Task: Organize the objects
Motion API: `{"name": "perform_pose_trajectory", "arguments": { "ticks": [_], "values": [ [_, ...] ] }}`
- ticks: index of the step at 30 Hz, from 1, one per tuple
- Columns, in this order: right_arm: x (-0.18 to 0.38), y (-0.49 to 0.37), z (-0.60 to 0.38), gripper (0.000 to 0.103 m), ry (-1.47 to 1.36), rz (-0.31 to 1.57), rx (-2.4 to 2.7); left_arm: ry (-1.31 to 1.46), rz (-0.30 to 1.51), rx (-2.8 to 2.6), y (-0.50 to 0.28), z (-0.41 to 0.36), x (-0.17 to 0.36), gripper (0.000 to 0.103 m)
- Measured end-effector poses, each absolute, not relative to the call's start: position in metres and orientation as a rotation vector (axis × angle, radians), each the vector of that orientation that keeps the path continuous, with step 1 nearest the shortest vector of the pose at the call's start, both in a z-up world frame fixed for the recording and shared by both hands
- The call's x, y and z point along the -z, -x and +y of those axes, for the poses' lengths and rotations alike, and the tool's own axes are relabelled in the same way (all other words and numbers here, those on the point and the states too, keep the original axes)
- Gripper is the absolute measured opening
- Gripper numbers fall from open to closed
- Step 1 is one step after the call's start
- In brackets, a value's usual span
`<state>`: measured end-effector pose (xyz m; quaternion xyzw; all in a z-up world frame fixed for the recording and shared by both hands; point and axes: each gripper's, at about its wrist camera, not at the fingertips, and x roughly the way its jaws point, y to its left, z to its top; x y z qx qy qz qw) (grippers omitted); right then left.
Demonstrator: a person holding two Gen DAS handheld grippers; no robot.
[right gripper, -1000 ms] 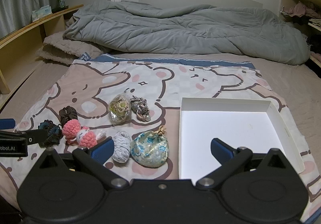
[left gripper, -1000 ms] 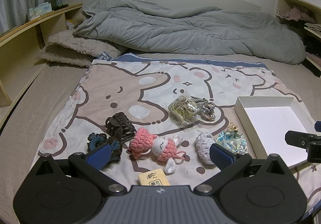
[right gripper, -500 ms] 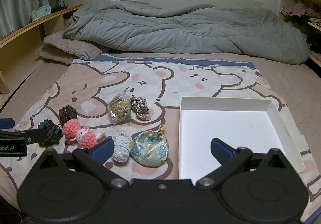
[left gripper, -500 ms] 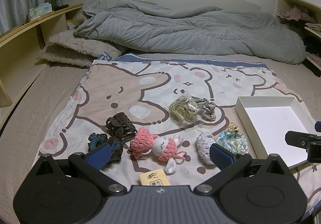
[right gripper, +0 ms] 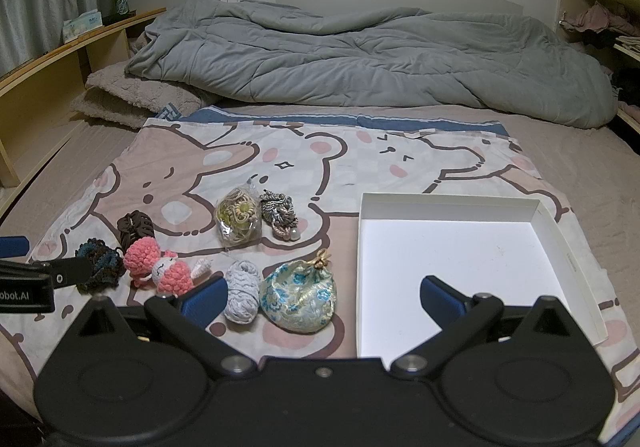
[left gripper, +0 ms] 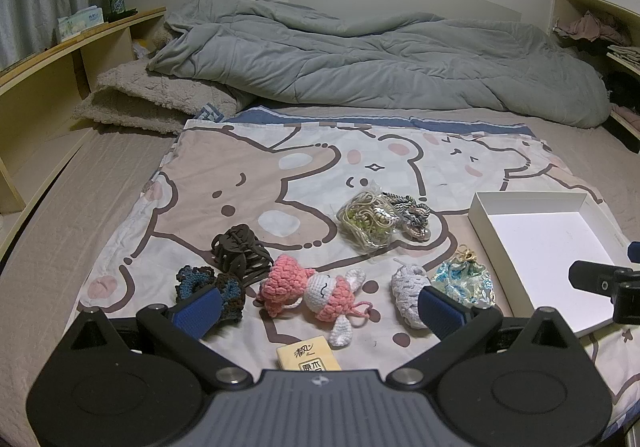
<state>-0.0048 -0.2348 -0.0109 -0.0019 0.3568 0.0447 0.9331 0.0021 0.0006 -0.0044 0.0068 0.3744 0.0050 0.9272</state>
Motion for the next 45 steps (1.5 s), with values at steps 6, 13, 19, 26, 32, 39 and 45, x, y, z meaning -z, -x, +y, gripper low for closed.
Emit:
{"name": "perform_pose_trajectory", "arguments": {
  "ticks": [6,13,19,26,32,39,45],
  "values": [
    [0.0093,0.0075,-0.2362,0.103,0.004,0.731,-0.091,-0.015,0.767,-0.009,-0.0021,0.0006,0.0043,0.103],
    [0.01,0.0065,-0.2351,0.103,0.004,0.732,-0.09,-0.015,0.767,-0.009,-0.002,0.0005,0.0043,0.103],
    [0.01,0.0063,-0.2351,0.103,0.005,0.732,-0.091,-0.016,0.767,-0.007,-0.002,0.0005,0.0044,0.103],
    [0.0153,0.0079,-0.2377,0.103,0.005,0.732,-0.088,-0.015,0.767,-0.007,-0.0019,0.0001,0.0046,0.103],
    [0.0137,0.0074,-0.2373,0.103,0.006,0.733,-0.091,-0.017,0.768,-0.006,-0.0021,0.0004,0.0042,0.103],
    [0.0123,0.0069,-0.2369,0.103,0.006,0.733,-0.091,-0.014,0.761,-0.003,-0.0022,0.0019,0.0037,0.103],
    [0.0121,0.004,-0.2308,0.103,0.028,0.698,-0.075,-0.009,0.74,-0.014,-0.0058,0.0088,-0.0004,0.103]
  ]
}}
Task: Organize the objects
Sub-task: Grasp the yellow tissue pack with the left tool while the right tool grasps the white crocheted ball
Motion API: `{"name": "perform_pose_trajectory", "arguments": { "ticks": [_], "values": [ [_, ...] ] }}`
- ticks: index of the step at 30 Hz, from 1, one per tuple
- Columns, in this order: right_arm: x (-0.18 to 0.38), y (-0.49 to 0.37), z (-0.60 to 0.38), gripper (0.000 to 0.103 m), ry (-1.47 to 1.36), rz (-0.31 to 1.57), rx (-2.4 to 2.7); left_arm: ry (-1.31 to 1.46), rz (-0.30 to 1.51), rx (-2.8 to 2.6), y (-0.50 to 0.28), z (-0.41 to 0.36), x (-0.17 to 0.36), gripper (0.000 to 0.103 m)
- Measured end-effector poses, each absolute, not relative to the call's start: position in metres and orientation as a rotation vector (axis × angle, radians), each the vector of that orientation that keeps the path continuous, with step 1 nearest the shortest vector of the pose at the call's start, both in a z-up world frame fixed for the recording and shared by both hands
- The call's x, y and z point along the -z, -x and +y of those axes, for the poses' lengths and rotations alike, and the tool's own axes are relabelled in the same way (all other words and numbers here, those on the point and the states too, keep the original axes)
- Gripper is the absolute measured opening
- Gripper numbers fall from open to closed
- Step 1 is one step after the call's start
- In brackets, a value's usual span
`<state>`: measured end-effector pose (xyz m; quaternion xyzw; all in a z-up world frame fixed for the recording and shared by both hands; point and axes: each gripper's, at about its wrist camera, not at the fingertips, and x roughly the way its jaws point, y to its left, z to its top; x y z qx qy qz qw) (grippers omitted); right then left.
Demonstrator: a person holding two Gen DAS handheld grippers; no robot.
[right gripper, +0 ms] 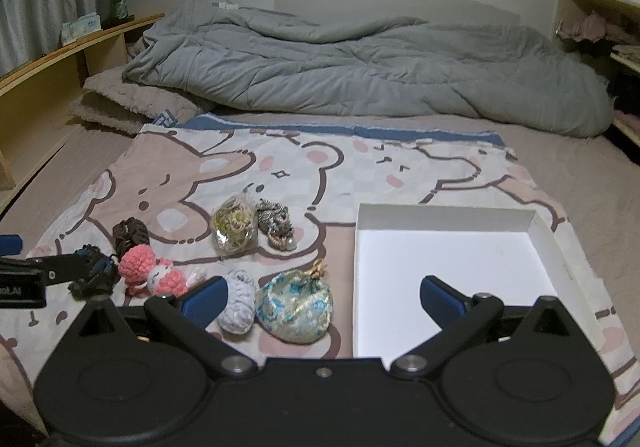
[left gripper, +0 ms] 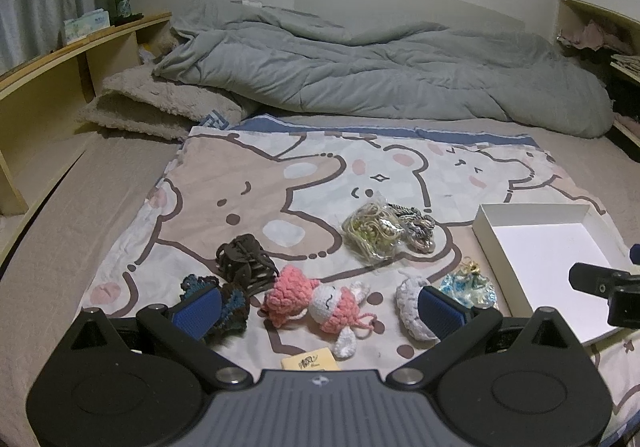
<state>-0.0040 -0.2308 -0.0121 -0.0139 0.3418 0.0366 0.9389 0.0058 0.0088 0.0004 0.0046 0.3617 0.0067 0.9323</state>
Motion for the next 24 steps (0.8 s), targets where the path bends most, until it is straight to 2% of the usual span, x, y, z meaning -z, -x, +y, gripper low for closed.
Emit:
{"name": "perform_pose_trajectory", "arguments": {
  "ticks": [10,24],
  "values": [
    [0.008,-0.016,-0.206,0.103,0.048,0.659,-0.121,-0.028,0.742,-0.025,-0.016,0.02,0.007,0.103],
    [0.039,-0.071,-0.178,0.103,0.017,0.742,-0.148,0.077,0.919,0.017,-0.041,0.03,0.052,0.103]
  ]
}}
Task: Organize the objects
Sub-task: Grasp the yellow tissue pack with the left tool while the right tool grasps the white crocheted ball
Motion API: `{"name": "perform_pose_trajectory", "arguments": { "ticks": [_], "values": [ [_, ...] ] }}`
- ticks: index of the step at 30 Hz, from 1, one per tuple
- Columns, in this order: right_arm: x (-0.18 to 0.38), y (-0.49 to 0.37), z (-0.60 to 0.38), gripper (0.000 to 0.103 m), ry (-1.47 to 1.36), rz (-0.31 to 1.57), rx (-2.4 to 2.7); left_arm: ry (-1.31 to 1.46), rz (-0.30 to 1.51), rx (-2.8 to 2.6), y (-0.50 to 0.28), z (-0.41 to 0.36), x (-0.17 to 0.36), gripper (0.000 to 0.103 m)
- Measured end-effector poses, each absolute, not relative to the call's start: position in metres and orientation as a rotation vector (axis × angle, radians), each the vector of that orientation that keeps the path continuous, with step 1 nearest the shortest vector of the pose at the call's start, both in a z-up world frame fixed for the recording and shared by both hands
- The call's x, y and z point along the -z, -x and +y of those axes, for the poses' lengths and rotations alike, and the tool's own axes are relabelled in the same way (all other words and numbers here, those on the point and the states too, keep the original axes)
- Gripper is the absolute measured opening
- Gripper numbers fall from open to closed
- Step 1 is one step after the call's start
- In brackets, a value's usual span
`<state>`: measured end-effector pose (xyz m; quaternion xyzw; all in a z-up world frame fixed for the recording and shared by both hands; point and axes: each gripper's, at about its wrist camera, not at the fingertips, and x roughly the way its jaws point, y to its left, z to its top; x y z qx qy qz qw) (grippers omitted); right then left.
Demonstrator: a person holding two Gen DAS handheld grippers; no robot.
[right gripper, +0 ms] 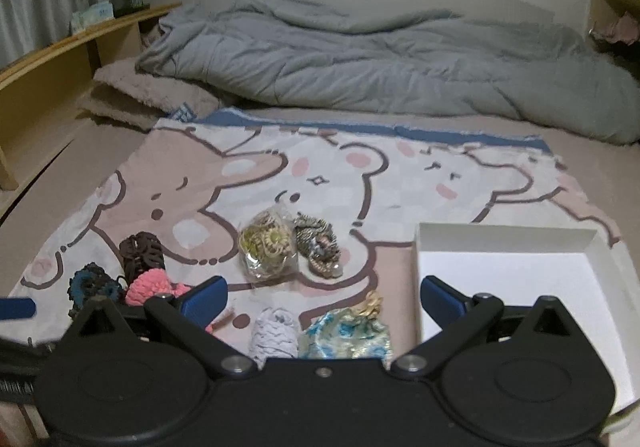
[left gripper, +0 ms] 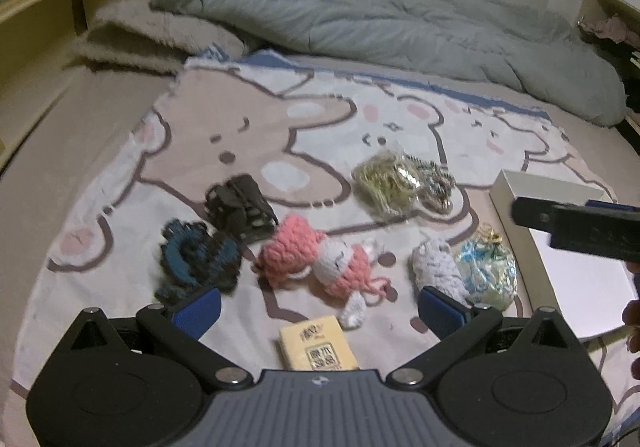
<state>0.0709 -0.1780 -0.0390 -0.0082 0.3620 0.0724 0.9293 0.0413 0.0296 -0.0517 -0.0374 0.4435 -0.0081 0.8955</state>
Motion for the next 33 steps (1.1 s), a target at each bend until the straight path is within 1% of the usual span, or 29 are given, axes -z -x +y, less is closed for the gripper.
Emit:
{"name": "perform_pose_trajectory", "arguments": {
  "ticks": [6,8,9,10,11,13,14,15,16,22,24,26,28,33],
  "values": [
    [0.058,-0.092,-0.17,0.102,-0.007,0.822,-0.149,0.093,0.994,-0.012,-0.055,0.027,0.07,0.103],
    [0.064,-0.101,-0.169,0.096,-0.021,0.852,-0.16,0.094,1.027,-0.041,-0.06,0.027,0.077,0.103],
    [0.066,-0.104,-0.169,0.091,-0.031,0.872,-0.164,0.089,1.055,-0.055,-0.063,0.026,0.083,0.103],
    [0.069,-0.107,-0.169,0.088,-0.042,0.894,-0.167,0.085,1.082,-0.062,-0.065,0.025,0.088,0.103],
    [0.073,-0.11,-0.169,0.086,-0.054,0.918,-0.175,0.09,1.11,-0.065,-0.068,0.025,0.093,0.103],
    [0.081,-0.115,-0.168,0.076,-0.066,0.963,-0.192,0.111,1.165,-0.066,-0.074,0.027,0.105,0.103],
    [0.084,-0.117,-0.168,0.073,-0.07,0.985,-0.203,0.124,1.185,-0.071,-0.076,0.027,0.111,0.103],
    [0.089,-0.119,-0.165,0.066,-0.069,1.003,-0.214,0.129,1.202,-0.08,-0.077,0.027,0.116,0.103],
    [0.092,-0.121,-0.163,0.062,-0.068,1.02,-0.22,0.127,1.215,-0.087,-0.079,0.027,0.12,0.103],
    [0.111,-0.134,-0.154,0.056,-0.067,1.117,-0.236,0.173,1.255,-0.079,-0.081,0.029,0.133,0.103],
    [0.117,-0.139,-0.152,0.055,-0.06,1.142,-0.239,0.176,1.249,-0.068,-0.082,0.029,0.134,0.099],
    [0.124,-0.142,-0.149,0.053,-0.046,1.163,-0.246,0.188,1.246,-0.064,-0.085,0.03,0.134,0.091],
    [0.13,-0.143,-0.145,0.05,-0.031,1.189,-0.253,0.209,1.255,-0.056,-0.088,0.032,0.135,0.088],
    [0.141,-0.148,-0.136,0.049,0.01,1.213,-0.246,0.216,1.275,-0.056,-0.093,0.035,0.141,0.082]
  ]
}}
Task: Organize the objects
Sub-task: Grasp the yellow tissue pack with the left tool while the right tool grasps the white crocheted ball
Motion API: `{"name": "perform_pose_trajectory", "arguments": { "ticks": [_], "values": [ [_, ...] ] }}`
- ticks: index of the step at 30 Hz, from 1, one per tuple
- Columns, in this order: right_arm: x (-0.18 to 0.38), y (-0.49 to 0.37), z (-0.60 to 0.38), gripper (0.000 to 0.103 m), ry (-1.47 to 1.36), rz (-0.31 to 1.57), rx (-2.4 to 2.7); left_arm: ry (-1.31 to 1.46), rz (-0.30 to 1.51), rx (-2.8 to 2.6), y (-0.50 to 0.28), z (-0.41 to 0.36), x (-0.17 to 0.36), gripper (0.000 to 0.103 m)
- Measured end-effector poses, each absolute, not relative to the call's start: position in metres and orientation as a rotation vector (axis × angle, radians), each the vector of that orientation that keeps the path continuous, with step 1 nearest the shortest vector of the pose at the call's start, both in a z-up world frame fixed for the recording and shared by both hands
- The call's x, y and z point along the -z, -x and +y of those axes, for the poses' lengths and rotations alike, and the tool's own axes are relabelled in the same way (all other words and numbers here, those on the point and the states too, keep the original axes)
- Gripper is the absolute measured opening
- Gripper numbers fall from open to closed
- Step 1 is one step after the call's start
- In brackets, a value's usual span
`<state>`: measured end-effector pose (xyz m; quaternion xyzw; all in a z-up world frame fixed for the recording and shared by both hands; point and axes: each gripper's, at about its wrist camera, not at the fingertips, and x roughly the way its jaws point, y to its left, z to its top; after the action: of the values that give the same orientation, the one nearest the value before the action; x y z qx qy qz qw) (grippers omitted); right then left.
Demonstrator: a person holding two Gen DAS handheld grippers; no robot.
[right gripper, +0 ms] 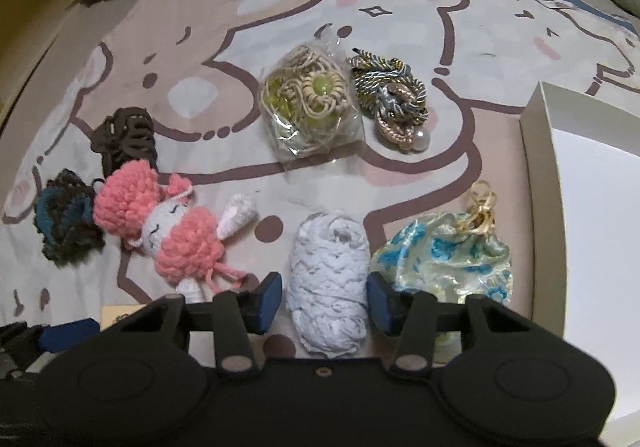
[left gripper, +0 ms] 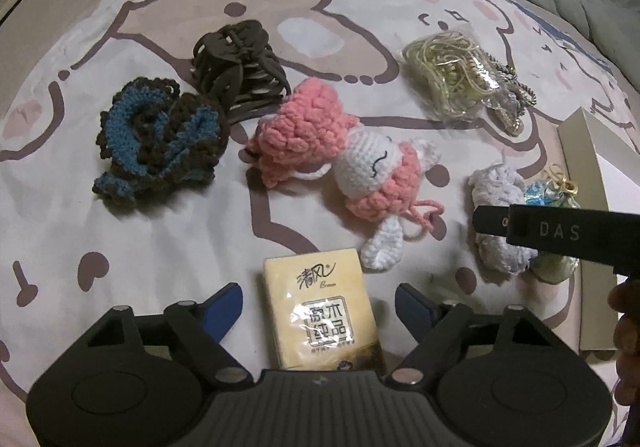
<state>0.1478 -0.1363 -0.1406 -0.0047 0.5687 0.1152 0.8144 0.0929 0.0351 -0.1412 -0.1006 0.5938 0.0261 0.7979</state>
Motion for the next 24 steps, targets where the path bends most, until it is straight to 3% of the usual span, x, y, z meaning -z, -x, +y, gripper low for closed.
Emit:
{"name": "perform_pose_trajectory", "arguments": {
  "ticks": [3,7,24],
  "values": [
    [0.145,-0.15,-0.134,0.049,0.025,1.217,-0.238,0.201,1.3,-0.03,-0.093,0.036,0.148,0.078],
    [0.149,-0.15,-0.129,0.044,0.072,1.217,-0.225,0.151,1.302,-0.018,-0.093,0.033,0.151,0.06],
    [0.094,-0.117,-0.14,0.039,0.054,1.041,-0.264,0.182,1.055,0.033,-0.08,0.027,0.088,0.057]
  ]
}}
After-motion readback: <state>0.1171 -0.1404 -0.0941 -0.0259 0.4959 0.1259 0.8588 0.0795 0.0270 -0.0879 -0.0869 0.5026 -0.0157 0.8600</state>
